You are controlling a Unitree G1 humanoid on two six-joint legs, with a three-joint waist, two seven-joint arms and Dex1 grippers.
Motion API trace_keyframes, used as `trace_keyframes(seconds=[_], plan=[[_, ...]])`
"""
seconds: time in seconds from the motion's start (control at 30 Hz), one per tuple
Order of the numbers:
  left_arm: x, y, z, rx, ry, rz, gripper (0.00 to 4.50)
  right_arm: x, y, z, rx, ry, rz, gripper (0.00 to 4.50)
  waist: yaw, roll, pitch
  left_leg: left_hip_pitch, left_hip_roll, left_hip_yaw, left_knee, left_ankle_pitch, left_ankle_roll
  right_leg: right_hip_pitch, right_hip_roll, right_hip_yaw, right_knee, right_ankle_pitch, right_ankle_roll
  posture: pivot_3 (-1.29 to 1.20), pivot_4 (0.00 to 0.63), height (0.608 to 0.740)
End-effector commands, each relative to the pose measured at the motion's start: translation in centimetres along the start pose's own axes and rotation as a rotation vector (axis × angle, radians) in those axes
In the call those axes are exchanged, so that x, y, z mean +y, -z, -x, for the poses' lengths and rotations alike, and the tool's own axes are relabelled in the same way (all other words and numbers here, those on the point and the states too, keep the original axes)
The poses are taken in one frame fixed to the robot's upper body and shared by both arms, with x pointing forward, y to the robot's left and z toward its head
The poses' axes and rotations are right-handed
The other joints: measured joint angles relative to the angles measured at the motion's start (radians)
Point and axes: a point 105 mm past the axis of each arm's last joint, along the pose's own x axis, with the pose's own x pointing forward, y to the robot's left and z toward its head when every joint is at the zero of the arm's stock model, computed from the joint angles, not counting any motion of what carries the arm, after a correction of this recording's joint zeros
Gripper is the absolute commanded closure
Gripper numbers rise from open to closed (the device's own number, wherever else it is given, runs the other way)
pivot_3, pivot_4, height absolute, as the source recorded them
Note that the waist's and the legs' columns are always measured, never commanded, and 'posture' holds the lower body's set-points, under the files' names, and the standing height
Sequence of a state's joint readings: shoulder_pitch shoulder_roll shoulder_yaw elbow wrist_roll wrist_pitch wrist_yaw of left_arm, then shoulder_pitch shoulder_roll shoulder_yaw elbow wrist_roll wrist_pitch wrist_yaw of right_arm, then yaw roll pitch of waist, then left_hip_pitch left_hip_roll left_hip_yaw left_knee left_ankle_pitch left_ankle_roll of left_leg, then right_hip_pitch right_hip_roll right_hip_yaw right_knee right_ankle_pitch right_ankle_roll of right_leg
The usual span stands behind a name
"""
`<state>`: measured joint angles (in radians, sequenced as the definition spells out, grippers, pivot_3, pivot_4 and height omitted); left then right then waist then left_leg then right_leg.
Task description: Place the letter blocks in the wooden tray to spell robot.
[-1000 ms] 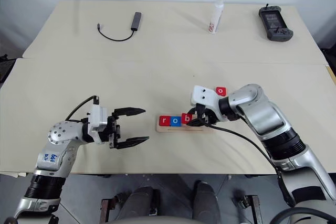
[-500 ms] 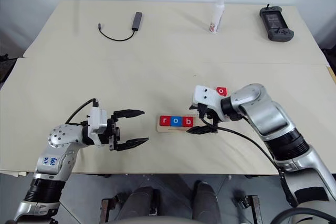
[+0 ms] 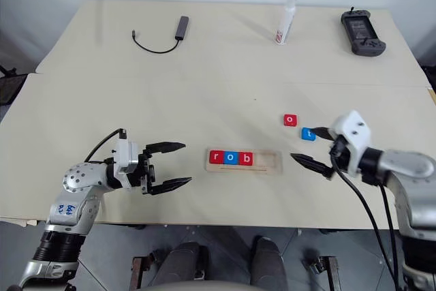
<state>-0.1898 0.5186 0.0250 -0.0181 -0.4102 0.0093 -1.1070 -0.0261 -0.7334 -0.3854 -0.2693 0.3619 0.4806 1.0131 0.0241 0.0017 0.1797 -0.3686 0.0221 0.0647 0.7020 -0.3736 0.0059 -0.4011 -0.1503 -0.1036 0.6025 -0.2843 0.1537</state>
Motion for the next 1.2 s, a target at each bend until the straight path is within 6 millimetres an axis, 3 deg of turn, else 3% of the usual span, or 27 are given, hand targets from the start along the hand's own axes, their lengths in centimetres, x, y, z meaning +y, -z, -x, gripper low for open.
trace_keyframes(seconds=[0.03,0.2,0.37,0.47,0.83,1.0,1.2], plan=[[0.8,-0.4,0.6,-0.007,-0.032,-0.016,0.0,0.4,0.7,3.5,-0.1,0.103,0.084,0.01,0.005,0.0,0.0,0.0,0.0,0.0,0.0,0.0,0.0,0.0,0.0,0.0,0.0,0.0,0.0,0.0,0.15,0.74],[1.0,-0.9,0.5,-0.024,-0.014,-0.017,0.0,-0.6,2.9,6.2,-0.191,0.305,0.03,0.01,-0.009,0.0,0.0,0.004,0.0,0.002,0.0,0.0,0.0,0.004,0.0,0.002,-0.002,0.001,0.001,0.0,0.15,0.74],[1.5,-1.5,0.5,-0.032,-0.012,-0.009,0.0,-0.9,3.0,6.4,-0.23,0.341,0.024,0.01,-0.024,0.001,0.0,0.013,0.001,0.003,-0.003,0.0,0.0,0.01,0.0,0.003,-0.001,0.0,0.0,0.0,0.15,0.74],[1.7,-1.7,0.5,-0.03,-0.023,-0.011,0.0,-1.7,1.1,4.2,-0.222,0.269,0.002,0.01,-0.031,0.001,0.0,0.013,0.001,0.003,-0.003,0.0,0.0,0.009,0.0,0.003,0.0,0.0,0.0,0.0,0.15,0.74],[0.7,-1.7,0.1,-0.032,-0.02,-0.035,0.0,-4.0,-2.8,-3.0,0.115,0.133,-0.081,0.01,-0.022,0.002,0.0,0.011,0.003,0.003,-0.003,0.0,0.0,0.007,0.001,0.002,0.001,-0.001,-0.004,0.0,0.15,0.74],[0.4,-1.7,0.2,-0.03,-0.034,-0.035,0.0,-5.0,-3.0,-4.3,0.157,0.151,-0.11,0.01,-0.017,0.002,0.0,0.008,0.003,0.001,-0.003,0.0,0.0,0.006,0.001,0.0,-0.001,-0.001,-0.003,0.0,0.15,0.74],[0.5,-1.8,0.6,-0.03,-0.077,-0.024,0.0,-4.6,-4.2,-5.4,0.151,0.121,-0.119,0.01,-0.023,0.002,0.0,0.004,0.003,0.001,-0.003,-0.001,0.0,0.004,0.001,-0.001,-0.002,-0.001,-0.003,0.0,0.15,0.74]])
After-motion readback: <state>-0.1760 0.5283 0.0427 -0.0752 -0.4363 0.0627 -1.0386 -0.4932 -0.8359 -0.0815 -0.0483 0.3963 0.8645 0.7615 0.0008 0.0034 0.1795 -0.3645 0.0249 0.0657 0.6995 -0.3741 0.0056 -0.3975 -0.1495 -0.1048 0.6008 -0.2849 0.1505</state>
